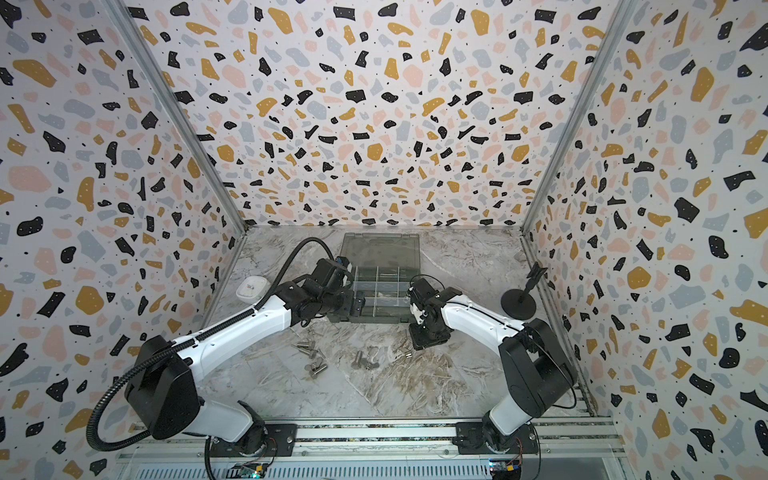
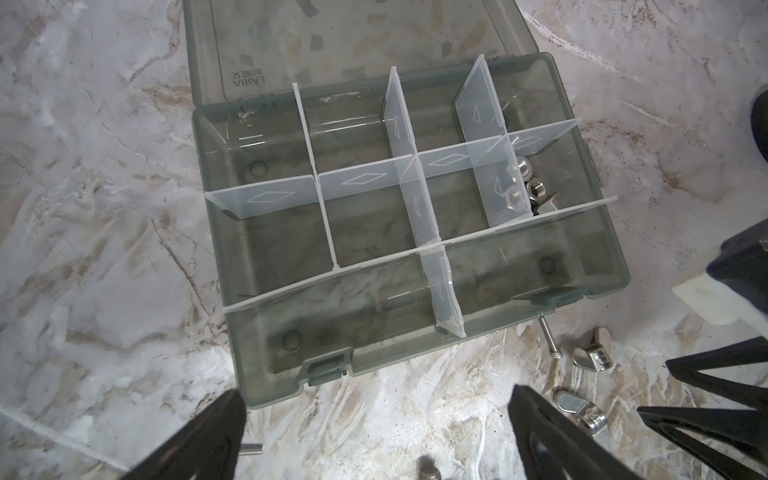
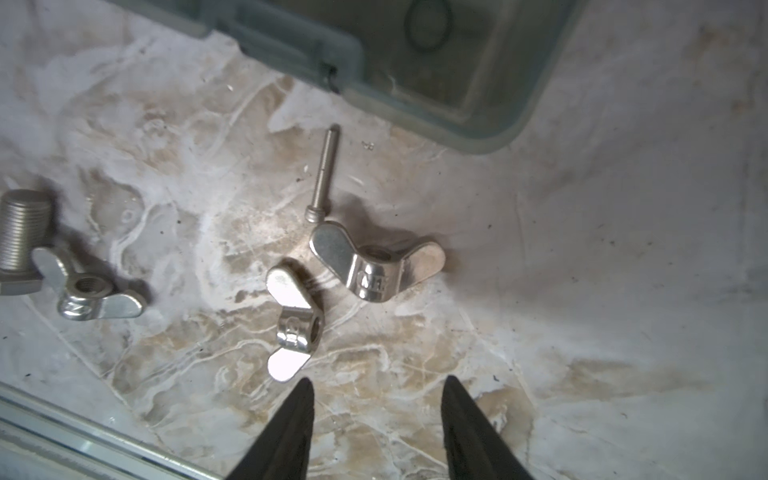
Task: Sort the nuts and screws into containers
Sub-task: 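Lower the right gripper onto a wing nut while the left gripper hovers by the box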
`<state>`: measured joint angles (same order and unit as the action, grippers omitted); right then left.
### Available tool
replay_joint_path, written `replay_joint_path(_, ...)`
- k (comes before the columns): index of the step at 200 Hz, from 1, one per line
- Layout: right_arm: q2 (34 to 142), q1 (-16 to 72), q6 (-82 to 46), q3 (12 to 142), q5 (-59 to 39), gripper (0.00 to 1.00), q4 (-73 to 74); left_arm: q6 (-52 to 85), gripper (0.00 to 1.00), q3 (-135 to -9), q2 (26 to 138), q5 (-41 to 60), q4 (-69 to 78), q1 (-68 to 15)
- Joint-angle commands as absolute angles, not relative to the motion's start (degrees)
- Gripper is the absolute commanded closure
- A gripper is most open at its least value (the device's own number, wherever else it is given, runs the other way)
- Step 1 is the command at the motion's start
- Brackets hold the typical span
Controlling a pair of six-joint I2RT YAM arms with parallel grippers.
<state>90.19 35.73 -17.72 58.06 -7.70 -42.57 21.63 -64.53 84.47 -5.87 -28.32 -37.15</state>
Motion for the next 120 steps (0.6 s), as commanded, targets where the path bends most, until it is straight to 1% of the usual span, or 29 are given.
replay_joint_path(1, 90.2, 37.1, -14.0, 58.9, -3.0, 0.48, -42.5, 19.3, 0.00, -65.9, 84.3, -6.1, -29.7, -37.4)
replay_joint_path(38, 93.4, 40.0, -10.8, 60.1, 2.3, 0.48, -42.3, 18.0, 0.00, -65.2, 83.7, -6.3, -29.8, -37.3)
replay_joint_path(120, 98.5, 41.2, -8.7, 64.8, 6.6, 0.48, -42.4, 16.3, 0.00, -63.4, 81.7, -5.6, -29.4, -36.1)
